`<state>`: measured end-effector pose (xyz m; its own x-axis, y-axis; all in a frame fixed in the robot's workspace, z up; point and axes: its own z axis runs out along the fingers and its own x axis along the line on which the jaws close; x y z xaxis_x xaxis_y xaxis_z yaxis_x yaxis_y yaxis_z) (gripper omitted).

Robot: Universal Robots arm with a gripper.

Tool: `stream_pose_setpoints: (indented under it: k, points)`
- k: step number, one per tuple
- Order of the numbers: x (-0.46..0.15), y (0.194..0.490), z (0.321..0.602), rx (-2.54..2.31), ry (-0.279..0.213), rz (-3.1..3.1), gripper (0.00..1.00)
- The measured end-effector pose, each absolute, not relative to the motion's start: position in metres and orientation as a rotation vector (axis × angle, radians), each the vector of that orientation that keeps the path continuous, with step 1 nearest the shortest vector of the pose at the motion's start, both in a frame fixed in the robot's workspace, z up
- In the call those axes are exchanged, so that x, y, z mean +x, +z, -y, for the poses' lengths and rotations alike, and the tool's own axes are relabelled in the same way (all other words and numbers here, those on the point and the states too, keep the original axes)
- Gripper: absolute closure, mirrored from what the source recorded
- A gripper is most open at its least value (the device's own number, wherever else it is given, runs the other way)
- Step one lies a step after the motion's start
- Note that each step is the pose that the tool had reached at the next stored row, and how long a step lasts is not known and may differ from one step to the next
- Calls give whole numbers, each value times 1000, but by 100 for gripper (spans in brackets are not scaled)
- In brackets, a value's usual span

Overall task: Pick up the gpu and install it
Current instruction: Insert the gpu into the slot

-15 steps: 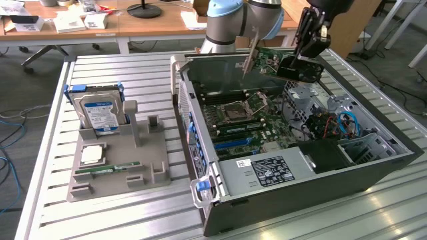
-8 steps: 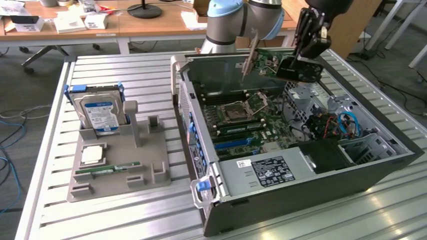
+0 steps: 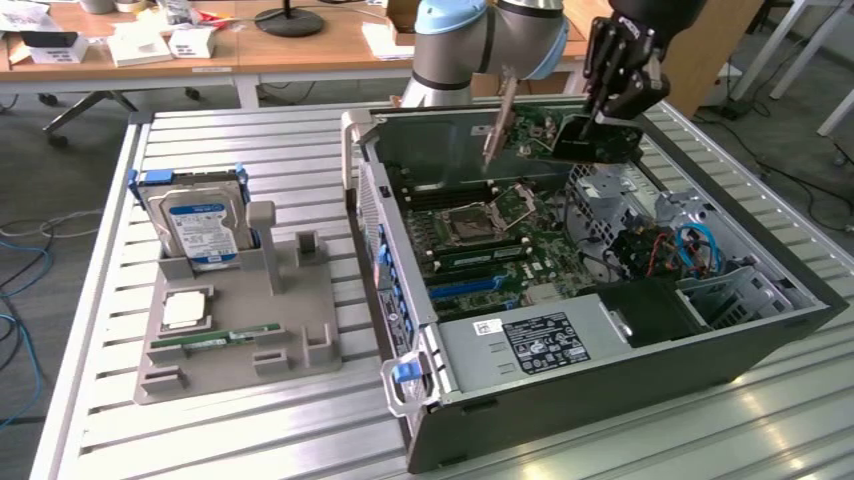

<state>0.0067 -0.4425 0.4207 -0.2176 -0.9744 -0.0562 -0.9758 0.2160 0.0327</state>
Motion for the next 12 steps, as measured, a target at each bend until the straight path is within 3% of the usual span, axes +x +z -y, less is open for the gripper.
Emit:
stream_pose_setpoints:
  k: [12]
  points:
    - [7, 418, 443, -2133, 97, -2279, 74]
